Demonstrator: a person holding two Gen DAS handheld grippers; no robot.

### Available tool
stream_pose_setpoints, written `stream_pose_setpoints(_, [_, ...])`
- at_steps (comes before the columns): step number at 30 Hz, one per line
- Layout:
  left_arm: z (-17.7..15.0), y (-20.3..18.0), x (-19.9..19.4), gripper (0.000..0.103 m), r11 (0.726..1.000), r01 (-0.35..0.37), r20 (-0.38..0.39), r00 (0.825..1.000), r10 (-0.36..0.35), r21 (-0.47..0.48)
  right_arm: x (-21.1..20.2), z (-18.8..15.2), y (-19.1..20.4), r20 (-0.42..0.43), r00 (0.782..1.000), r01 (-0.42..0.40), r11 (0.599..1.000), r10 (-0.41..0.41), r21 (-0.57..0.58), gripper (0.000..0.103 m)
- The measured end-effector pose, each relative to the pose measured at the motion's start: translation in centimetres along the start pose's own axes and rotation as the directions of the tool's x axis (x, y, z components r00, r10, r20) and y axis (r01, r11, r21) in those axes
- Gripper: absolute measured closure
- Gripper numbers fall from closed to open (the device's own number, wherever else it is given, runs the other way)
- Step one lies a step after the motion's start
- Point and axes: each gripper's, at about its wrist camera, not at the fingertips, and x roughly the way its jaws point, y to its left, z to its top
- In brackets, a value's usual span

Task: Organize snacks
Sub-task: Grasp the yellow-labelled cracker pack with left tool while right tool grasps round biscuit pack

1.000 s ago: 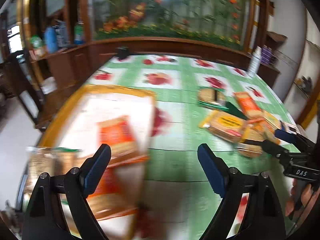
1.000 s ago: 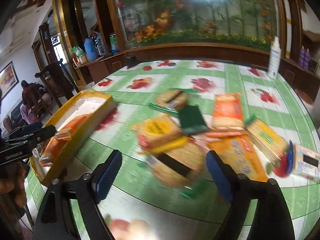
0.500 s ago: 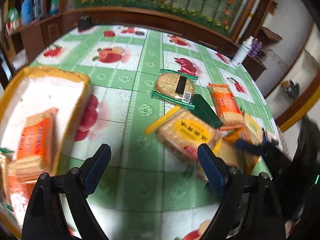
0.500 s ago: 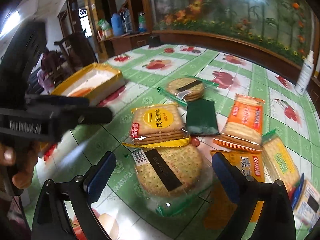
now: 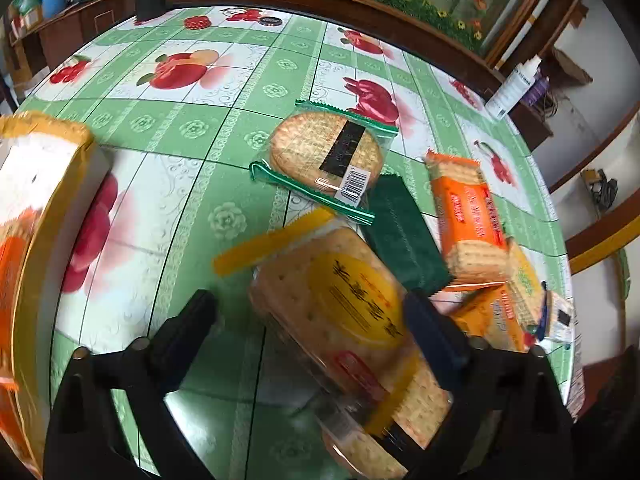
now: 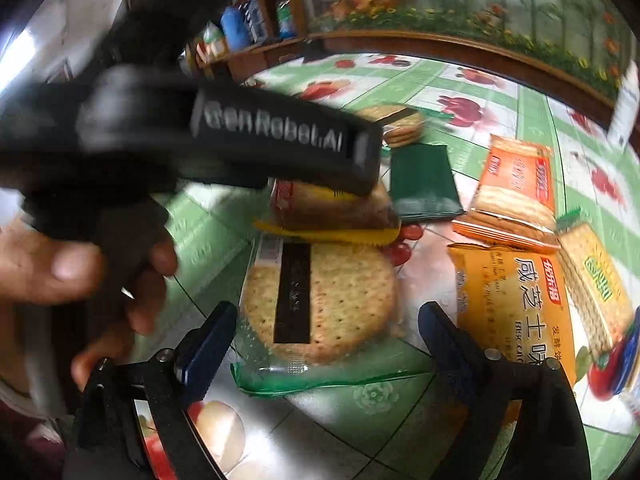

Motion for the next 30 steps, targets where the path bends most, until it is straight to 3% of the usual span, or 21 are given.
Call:
stream_pose_setpoints(3, [0.2, 0.3, 0.0, 0.001, 0.999, 0.002, 0.002, 1.0, -0.002, 0.036, -0.4, 0.0, -0.4, 0.009, 1.0, -0.013, 1.0, 0.012, 0.021, 0.01])
stream_pose_setpoints(9, [0.0, 2.9, -0.8, 0.002, 0.995, -0.071, 0.027, 0.997, 0.07, 0.067, -0.5, -0.1, 0.6, 0.002, 1.0, 0.014, 0.999, -0.014, -0.029, 0.01])
stream_pose_setpoints(14, [0.5, 5.2, -1.2, 0.002, 0.997, 0.029, -0.009, 1.0, -0.03, -0.071, -0.1, 0.6, 1.2, 0.01, 1.0, 0.027, 0.997, -0.026, -0.066, 0.01])
stream_pose_setpoints(17, [0.7, 4.7, -0.7, 0.002, 0.997, 0.031, -0.036, 0.999, -0.034, -0.076, 0.3, 0.9, 1.7, 0.006, 0.998, 0.058, 0.993, -0.058, -0.107, 0.01])
stream_pose_setpoints(20, [0.5, 3.6, -0.3, 0.001, 0.999, -0.023, -0.035, 0.999, 0.022, -0.041, 0.2, 1.3, 2.3, 0.004, 0.995, 0.103, 0.982, -0.104, -0.158, 0.009])
stream_pose_setpoints(25, [1.1, 3.9, 0.1, 0.0, 0.993, -0.067, -0.006, 0.998, 0.067, -0.098, 0.7, 2.0, 2.7, -0.029, 0.998, 0.051, 0.974, -0.059, -0.219, 0.004])
stream_pose_setpoints(30, [1.7, 4.4, -0.1, 0.0, 0.986, -0.011, -0.017, 1.0, 0.009, -0.167, 2.7, 2.2, 3.2, -0.068, 0.996, 0.043, 0.968, -0.061, -0.246, 0.004])
